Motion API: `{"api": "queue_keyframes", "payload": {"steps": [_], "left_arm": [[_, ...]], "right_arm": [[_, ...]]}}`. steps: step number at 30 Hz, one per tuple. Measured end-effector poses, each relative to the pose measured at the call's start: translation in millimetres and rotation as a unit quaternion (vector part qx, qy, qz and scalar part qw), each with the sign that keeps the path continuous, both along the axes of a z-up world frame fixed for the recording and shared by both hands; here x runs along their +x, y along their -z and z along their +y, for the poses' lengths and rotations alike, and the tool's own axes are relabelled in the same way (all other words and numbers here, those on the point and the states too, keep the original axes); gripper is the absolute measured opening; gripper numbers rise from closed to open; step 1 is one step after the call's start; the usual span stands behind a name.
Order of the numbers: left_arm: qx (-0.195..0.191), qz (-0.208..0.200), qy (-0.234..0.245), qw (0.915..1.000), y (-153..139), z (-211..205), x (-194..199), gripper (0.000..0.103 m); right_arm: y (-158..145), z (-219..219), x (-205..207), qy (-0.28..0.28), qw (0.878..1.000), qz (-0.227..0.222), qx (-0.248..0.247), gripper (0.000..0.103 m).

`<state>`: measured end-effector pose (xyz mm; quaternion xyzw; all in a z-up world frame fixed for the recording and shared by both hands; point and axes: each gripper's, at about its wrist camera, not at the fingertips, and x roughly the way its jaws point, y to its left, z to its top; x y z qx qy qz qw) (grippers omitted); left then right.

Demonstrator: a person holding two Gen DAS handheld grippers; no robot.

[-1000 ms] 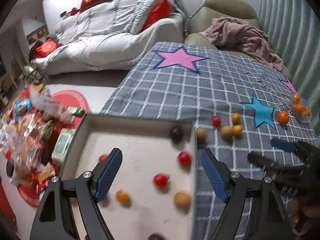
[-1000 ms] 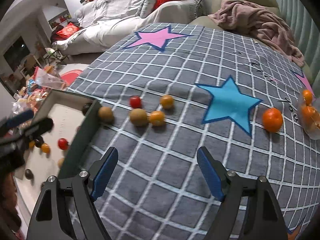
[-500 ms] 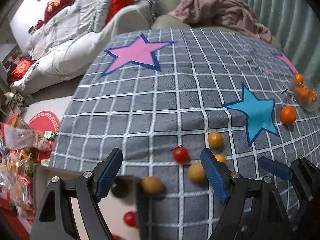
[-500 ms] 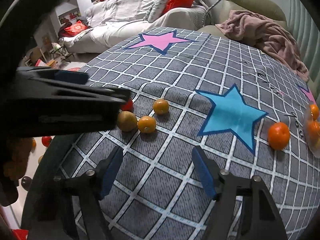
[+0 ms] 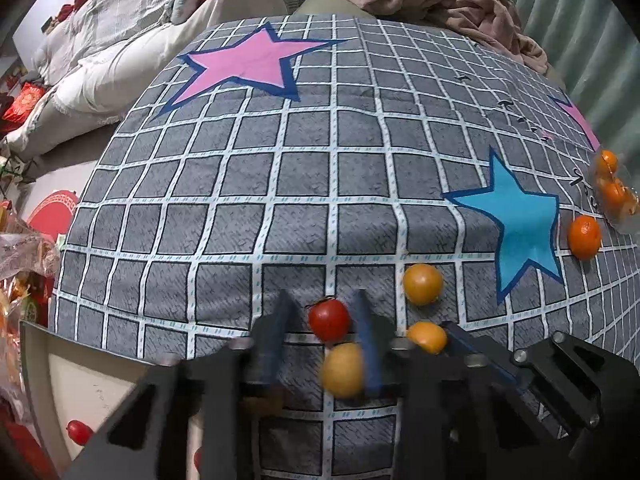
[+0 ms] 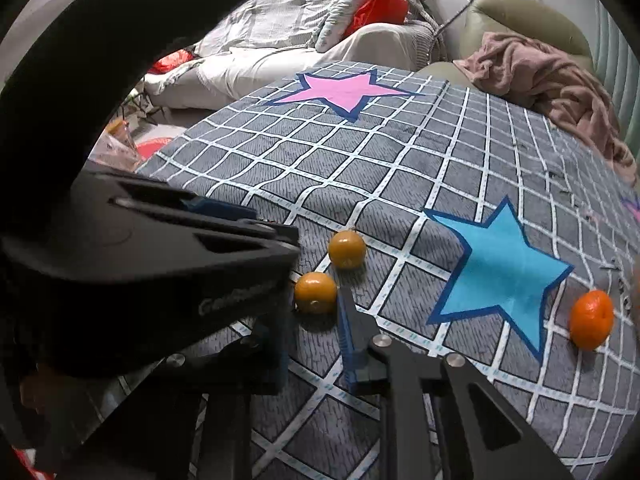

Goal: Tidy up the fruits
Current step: 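Grasp a red cherry tomato with the left tool while the right grasps an orange one, then carry both cherry tomatoes into the white tray and open both tools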

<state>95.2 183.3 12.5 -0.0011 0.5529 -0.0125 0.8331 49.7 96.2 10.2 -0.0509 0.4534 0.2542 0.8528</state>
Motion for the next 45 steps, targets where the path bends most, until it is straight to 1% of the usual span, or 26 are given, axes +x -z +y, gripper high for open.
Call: {"api": "queue_keyframes", "payload": {"steps": [2,3,6,11,16,20,24,28,33,38,45], "left_arm": [[-0.004,-0.004,-0.003,1.0,-0.2,0.2,-1.4,0.022],[-0.008,-0.008,-0.006,0.9999,-0.3,1.0,-2.7,0.02],[-0.025,-0.022,-0.014,0.9993,-1.3,6.2,-10.5,0.02],[-0.023,-0.057,-0.009,0.9981,-10.2,2.6,-33.9,0.02],[-0.022,-0.077,0.001,0.9967,-22.0,0.1,-55.9,0.02],[-0.04,-0.084,-0.01,0.9956,-30.6,2.4,-79.1,0.02],[-0.044,-0.091,-0.015,0.9948,-39.9,4.6,-106.0,0.02],[-0.044,-0.099,-0.029,0.9937,-48.3,16.7,-134.2,0.02],[-0.042,-0.1,-0.06,0.9923,-54.4,47.8,-170.1,0.02],[-0.03,-0.11,-0.087,0.9897,-59.5,80.6,-204.4,0.02],[-0.022,-0.114,-0.122,0.9858,-56.6,121.3,-242.8,0.02]], "right_arm": [[-2.2,-7.2,-4.1,0.005,1.0,0.0,0.008,0.022],[-3.2,-10.3,-5.7,0.007,1.0,0.0,0.01,0.022],[-6.6,-25.4,-12.6,0.019,1.0,0.007,0.021,0.022],[-8.5,-53.1,-26.9,0.046,0.997,0.031,0.046,0.023],[-10.0,-71.6,-40.6,0.067,0.994,0.05,0.067,0.023],[-13.7,-77.4,-56.6,0.069,0.993,0.058,0.07,0.023],[-20.4,-78.4,-70.9,0.066,0.993,0.064,0.071,0.023],[-33.7,-72.4,-82.7,0.057,0.994,0.06,0.071,0.023],[-51.1,-56.5,-94.9,0.04,0.995,0.053,0.073,0.023],[-69.8,-28.8,-109.3,0.014,0.996,0.044,0.074,0.023],[-81.6,15.6,-129.1,-0.026,0.996,0.042,0.072,0.023]]}}
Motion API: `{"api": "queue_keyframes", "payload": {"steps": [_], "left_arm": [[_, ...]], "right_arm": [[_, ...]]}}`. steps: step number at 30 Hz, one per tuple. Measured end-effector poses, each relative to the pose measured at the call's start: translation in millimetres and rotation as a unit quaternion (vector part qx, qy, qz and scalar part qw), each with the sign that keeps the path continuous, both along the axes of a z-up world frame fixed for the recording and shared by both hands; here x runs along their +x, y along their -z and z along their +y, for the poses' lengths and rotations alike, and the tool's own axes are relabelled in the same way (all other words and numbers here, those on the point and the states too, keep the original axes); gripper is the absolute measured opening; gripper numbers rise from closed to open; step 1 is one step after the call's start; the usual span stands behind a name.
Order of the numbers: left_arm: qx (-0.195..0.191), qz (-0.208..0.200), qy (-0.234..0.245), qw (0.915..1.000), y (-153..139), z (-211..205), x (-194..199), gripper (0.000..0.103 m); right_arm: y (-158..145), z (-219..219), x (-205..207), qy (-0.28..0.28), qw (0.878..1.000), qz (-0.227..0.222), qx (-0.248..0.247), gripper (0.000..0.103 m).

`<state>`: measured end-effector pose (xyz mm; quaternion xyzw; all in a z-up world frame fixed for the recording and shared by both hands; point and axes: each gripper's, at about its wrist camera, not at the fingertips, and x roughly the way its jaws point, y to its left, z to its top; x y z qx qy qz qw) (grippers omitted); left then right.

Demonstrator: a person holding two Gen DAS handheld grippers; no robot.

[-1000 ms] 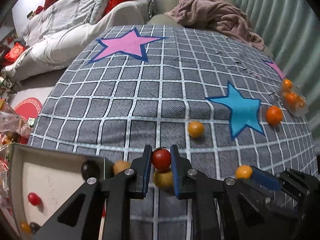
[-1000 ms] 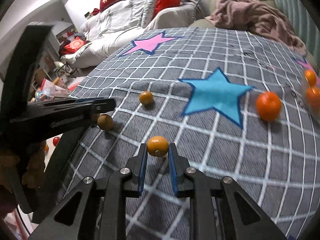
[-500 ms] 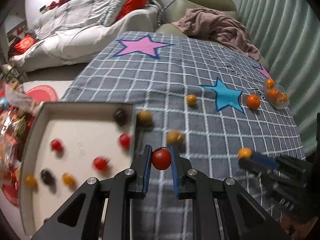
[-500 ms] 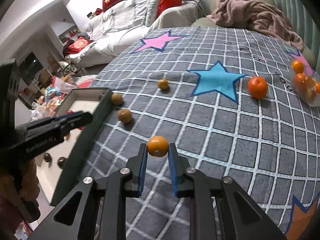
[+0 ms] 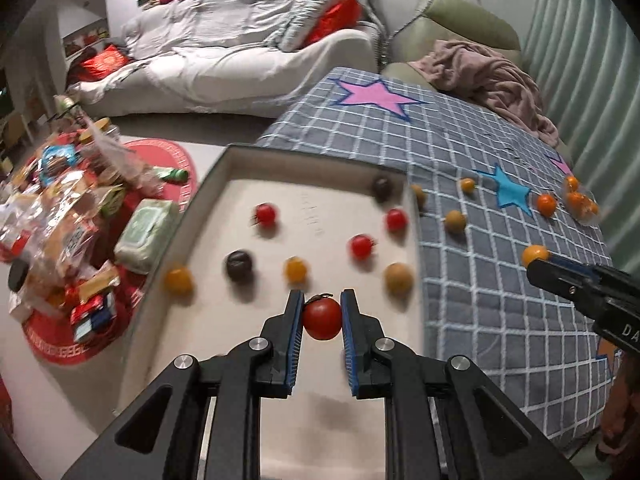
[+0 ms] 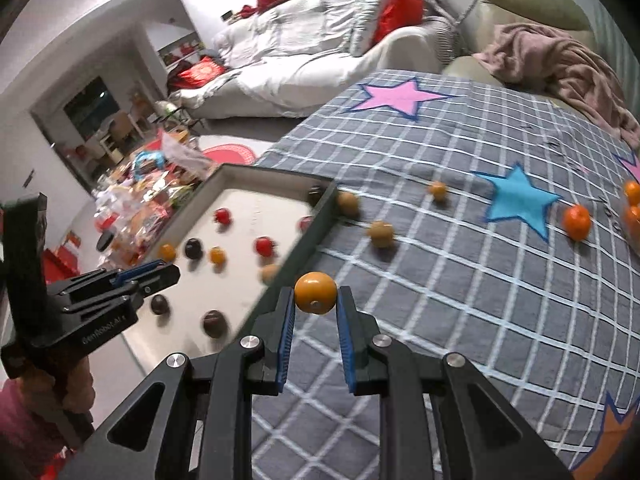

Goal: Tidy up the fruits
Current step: 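Carry both cherry tomatoes into the white tray and open both tools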

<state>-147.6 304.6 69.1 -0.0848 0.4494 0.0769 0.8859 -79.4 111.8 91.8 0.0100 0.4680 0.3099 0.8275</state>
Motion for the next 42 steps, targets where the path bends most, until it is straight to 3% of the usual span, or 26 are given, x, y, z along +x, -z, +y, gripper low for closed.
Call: {"api": "queue_keyframes", "payload": {"steps": [9,22,29,37,39,42], "left_arm": [[-0.008,0.009,-0.02,0.9997,12.7,30.4,-16.1,0.02],[0.015,0.037,-0.006,0.9992,38.2,20.9,6.0,0.02],[0.023,0.06,-0.014,0.9978,53.9,22.9,9.9,0.02],[0.044,0.06,-0.014,0.9972,55.3,17.7,10.1,0.021],[0.042,0.061,-0.015,0.9972,55.3,18.3,9.7,0.021],[0.035,0.065,-0.019,0.9971,55.1,20.0,8.9,0.021]], "right_arm": [[5.2,56.9,-14.1,-0.051,0.999,0.009,-0.017,0.023],[27.5,107.0,3.3,-0.088,0.994,0.052,-0.029,0.023],[48.0,133.0,12.7,-0.113,0.989,0.068,-0.062,0.023],[61.4,145.2,10.3,-0.13,0.984,0.07,-0.1,0.024],[61.3,144.2,10.6,-0.127,0.984,0.072,-0.1,0.027],[57.3,142.2,9.8,-0.125,0.985,0.067,-0.098,0.046]]}}
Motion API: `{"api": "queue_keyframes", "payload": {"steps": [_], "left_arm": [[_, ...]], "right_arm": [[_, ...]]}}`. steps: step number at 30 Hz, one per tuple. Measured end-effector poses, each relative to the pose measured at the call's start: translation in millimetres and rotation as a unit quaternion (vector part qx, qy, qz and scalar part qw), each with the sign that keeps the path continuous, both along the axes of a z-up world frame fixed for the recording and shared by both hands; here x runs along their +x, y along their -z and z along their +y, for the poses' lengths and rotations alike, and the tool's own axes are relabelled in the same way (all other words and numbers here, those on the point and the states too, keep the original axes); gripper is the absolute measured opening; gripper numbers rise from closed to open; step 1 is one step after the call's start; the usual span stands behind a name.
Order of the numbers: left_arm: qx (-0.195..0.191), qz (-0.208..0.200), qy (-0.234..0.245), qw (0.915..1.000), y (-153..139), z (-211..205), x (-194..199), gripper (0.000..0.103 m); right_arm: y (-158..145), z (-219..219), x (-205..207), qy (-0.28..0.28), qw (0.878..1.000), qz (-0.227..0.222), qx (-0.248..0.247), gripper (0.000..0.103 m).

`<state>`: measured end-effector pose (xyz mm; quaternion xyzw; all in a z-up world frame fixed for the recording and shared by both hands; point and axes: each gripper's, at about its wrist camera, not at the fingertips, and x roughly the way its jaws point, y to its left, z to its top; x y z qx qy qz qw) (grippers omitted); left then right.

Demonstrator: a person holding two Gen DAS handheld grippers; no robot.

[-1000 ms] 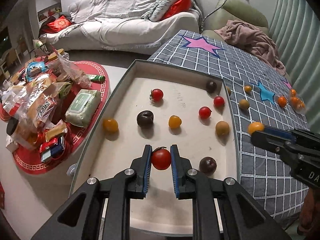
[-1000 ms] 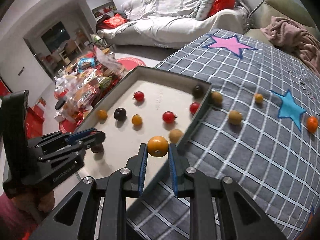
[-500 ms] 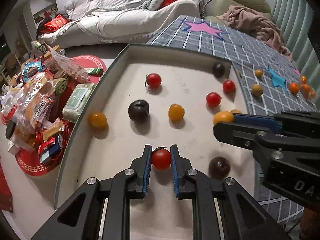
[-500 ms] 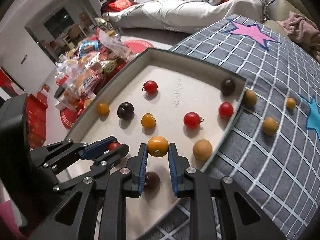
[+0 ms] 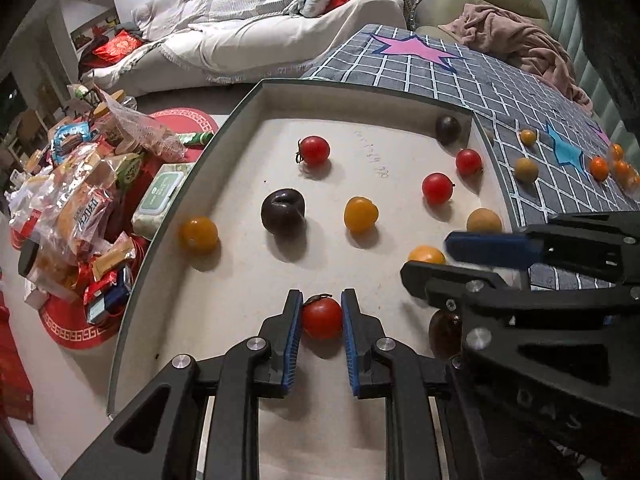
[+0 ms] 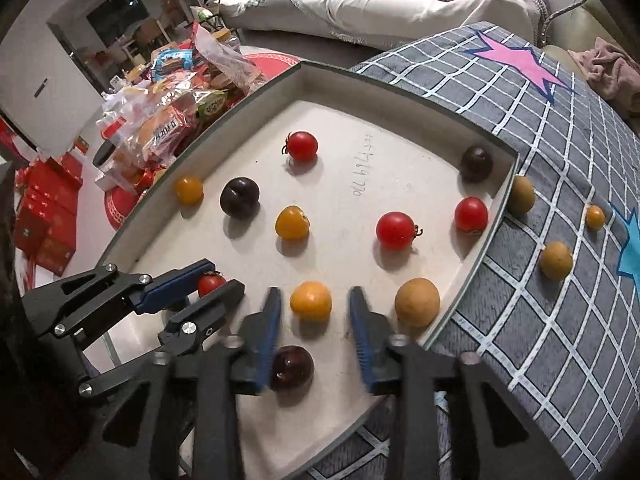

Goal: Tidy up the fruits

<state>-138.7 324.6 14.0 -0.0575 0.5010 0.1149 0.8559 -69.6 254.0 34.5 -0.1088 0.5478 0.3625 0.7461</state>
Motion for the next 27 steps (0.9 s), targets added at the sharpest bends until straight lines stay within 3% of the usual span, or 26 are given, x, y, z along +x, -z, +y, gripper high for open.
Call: {"api": "queue_keyframes", "payload": {"steps": [1,2,3,5,8,16,18,27], "left_arm": [[-0.001,0.001,-0.001,1.0,0.0,0.2,-0.8,0.021],[0.0,0.002,-0.002,1.0,-0.2,0.2,-1.5,0.03],[-0.003,-0.003,-0.002,1.0,-1.6,-0.3,-2.7,0.051],[0.008,-0.024,-0.009,0.9997,-10.0,-3.1,-8.6,0.081],[0.006,-0.03,-0.011,0.9995,-16.6,-4.4,-12.6,0.082],[-0.011,-0.009,-0.03,0.9994,-18.3,-1.8,-22.0,0.082],[-0.013,-0.006,-0.035,0.9993,-20.1,-1.4,-25.6,0.103],[-0.012,0.018,-0.052,0.9984,-25.9,-4.2,-39.1,0.103]], "right_arm": [[-2.4,-1.4,-0.1,0.002,1.0,-0.001,0.004,0.054],[-6.2,-3.3,-0.5,0.004,1.0,-0.002,0.01,0.057],[-8.7,-4.3,-1.1,0.006,1.0,-0.004,0.012,0.057],[-15.0,-6.9,-1.9,0.008,1.0,-0.006,0.017,0.063],[-22.7,-11.2,-3.5,0.014,1.0,-0.009,0.021,0.075],[-39.1,-24.7,-9.4,0.035,0.999,-0.006,0.017,0.092],[-41.9,-26.9,-11.7,0.035,0.999,-0.002,0.013,0.103],[-51.3,-34.6,-24.9,0.041,0.999,-0.008,-0.022,0.103]]}}
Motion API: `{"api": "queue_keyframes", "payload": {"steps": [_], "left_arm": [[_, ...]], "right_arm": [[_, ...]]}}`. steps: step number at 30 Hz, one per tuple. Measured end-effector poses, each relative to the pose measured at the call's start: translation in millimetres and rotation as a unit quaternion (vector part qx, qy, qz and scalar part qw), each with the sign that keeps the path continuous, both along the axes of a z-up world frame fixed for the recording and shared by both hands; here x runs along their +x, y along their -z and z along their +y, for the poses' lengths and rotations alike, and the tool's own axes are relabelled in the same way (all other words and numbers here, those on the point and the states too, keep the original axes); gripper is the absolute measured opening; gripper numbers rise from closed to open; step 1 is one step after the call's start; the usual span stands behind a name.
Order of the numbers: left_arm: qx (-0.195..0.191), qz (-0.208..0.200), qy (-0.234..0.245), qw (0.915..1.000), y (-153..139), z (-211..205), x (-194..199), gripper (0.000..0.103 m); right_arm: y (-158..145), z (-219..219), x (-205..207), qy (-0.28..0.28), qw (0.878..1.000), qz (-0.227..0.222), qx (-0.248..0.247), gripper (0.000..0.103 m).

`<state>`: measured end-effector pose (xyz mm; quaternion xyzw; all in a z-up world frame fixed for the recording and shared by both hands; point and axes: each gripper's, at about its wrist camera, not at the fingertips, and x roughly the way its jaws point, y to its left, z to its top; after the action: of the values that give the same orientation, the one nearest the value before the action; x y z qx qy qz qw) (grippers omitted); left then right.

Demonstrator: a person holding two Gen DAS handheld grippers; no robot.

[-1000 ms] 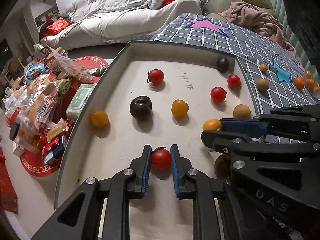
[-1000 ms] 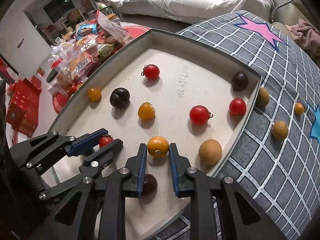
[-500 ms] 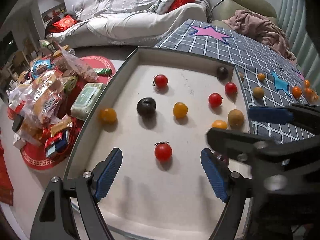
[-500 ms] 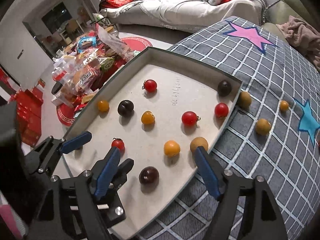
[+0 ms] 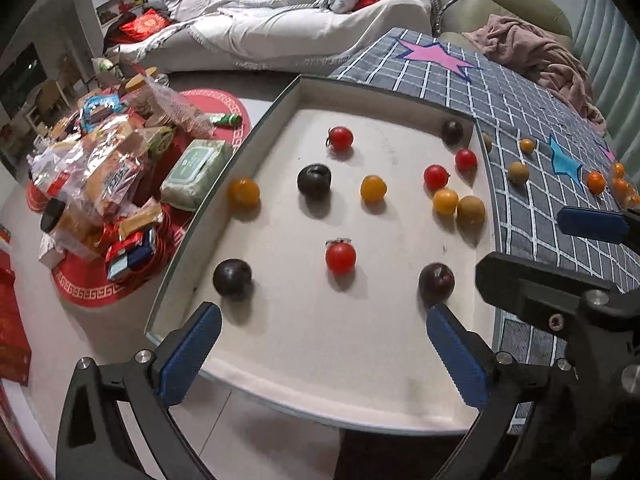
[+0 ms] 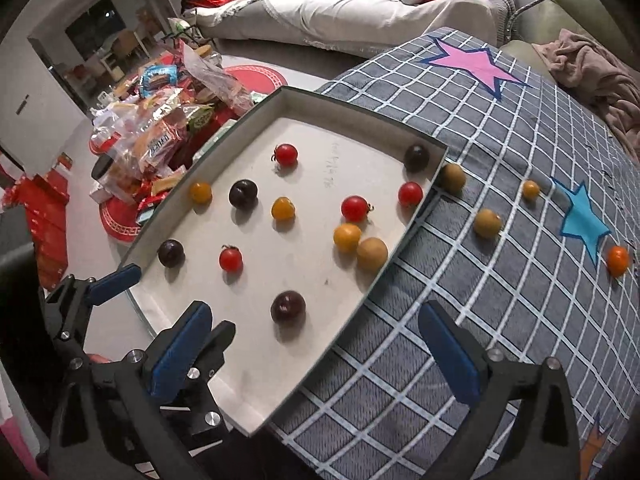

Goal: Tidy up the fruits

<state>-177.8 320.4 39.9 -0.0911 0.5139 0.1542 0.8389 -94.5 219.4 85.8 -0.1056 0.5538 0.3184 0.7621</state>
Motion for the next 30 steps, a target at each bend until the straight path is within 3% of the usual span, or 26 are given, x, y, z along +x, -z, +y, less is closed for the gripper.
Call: {"api": "queue_keyframes", "payload": {"steps": [10,30], "left_arm": [[0.01,0.025,0.001,0.9996,-3.1,-11.1,-15.7,0.103],[0.024,0.022,0.014,0.9994,-12.4,-27.9,-37.6,0.103]], "right_arm": [[-8.8,-8.0,-14.1,-0.003,1.0,-0.004,-0.013,0.103],[-14.0,-13.1,-36.1,-0.017,1.0,-0.011,-0.022,0.103]]}}
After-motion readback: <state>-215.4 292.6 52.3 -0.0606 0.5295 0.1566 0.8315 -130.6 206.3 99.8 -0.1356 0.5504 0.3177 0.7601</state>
